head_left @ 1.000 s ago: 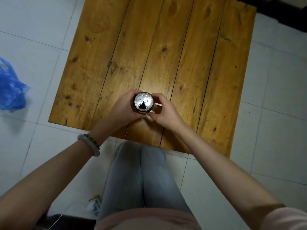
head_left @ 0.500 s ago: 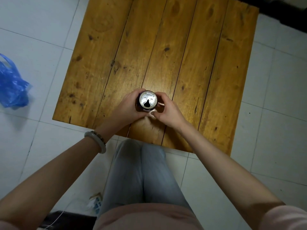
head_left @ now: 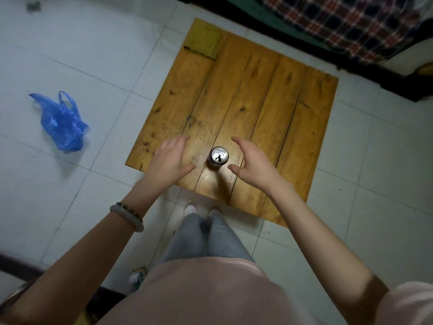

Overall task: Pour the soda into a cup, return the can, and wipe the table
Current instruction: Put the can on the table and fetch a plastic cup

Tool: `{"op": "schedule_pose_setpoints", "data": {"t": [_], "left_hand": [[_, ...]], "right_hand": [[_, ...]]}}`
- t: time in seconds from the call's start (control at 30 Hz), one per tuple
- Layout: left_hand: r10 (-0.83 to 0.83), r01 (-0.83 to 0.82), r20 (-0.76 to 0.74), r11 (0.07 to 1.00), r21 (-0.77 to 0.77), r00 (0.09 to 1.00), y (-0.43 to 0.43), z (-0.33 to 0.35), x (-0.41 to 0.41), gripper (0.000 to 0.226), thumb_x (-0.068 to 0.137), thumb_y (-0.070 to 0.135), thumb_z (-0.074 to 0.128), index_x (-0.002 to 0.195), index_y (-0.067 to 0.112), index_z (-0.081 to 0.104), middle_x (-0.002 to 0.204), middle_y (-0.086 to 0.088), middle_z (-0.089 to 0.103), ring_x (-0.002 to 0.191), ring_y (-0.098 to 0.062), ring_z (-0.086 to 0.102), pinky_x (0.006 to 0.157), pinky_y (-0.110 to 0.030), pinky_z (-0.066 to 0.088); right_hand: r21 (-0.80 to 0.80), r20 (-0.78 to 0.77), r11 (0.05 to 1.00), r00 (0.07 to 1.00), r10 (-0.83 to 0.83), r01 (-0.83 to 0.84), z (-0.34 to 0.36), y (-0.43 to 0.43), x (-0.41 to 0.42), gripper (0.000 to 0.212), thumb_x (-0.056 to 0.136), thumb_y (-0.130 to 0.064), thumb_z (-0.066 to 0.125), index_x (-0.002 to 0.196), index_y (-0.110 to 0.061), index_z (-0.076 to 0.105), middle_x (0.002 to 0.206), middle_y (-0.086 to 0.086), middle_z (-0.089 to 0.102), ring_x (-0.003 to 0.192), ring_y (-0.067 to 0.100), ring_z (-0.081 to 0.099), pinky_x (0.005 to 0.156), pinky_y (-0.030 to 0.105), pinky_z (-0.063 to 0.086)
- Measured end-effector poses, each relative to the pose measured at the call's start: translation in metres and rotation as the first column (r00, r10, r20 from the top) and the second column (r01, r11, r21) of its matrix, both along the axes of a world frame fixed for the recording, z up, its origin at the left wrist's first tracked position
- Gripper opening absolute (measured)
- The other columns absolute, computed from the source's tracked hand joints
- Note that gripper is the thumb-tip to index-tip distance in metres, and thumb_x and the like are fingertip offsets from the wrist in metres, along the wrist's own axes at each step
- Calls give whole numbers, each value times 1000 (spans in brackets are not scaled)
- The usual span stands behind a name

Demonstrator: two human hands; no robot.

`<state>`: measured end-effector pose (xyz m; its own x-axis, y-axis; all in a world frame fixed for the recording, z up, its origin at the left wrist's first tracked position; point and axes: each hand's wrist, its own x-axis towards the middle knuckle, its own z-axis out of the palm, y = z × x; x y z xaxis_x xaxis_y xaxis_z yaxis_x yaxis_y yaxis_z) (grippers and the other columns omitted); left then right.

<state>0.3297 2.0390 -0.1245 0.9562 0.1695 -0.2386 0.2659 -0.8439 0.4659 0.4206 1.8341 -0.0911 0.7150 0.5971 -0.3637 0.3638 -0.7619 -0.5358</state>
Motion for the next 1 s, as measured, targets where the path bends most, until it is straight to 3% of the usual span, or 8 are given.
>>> {"op": "schedule_pose_setpoints", "data": {"t": [0.13, 0.3, 0.53, 0.77, 1.0], "left_hand": [[32, -53, 110, 981, 187, 993, 4, 46, -28, 75, 79, 43, 68, 139, 12, 35, 137, -10, 45, 124, -28, 39, 101, -41, 32], [165, -213, 193, 942, 258, 967, -6, 78, -76, 72, 77, 41, 70, 135, 8, 42, 135, -11, 49, 122, -30, 45, 101, -41, 33], [490, -556, 263, 744, 371, 831, -54, 93, -154, 68, 69, 33, 79, 123, 2, 53, 124, -17, 58, 111, -35, 56, 95, -43, 41], [778, -785, 247, 447, 429, 578, -132, 87, -231, 69, 65, 36, 81, 120, 1, 56, 119, -17, 61, 105, -33, 59, 94, -44, 44], [957, -901, 228, 69, 429, 182, -217, 89, -307, 70, 66, 36, 81, 121, 0, 56, 120, -19, 61, 109, -35, 58, 94, -47, 45]], "right_hand": [[21, 145, 987, 977, 158, -162, 49, 21, -20, 71, 86, -23, 63, 145, -15, 24, 142, 6, 42, 130, 21, 37, 105, 30, 32], [41, 284, 919, 886, 366, -392, 74, 40, -45, 69, 87, -28, 60, 145, -14, 25, 138, 7, 45, 125, 22, 42, 101, 31, 37], [-50, 414, 661, 587, 696, -748, 78, 60, -75, 67, 80, -23, 66, 138, -6, 37, 133, 14, 49, 116, 33, 49, 92, 42, 45], [-90, 442, 321, 252, 861, -943, 76, 66, -131, 68, 73, -18, 70, 133, -1, 43, 123, 19, 54, 108, 39, 53, 84, 46, 50], [-101, 452, -91, -127, 883, -991, 76, 51, -223, 67, 68, -19, 76, 126, -1, 49, 115, 19, 59, 101, 38, 58, 78, 42, 51]]}}
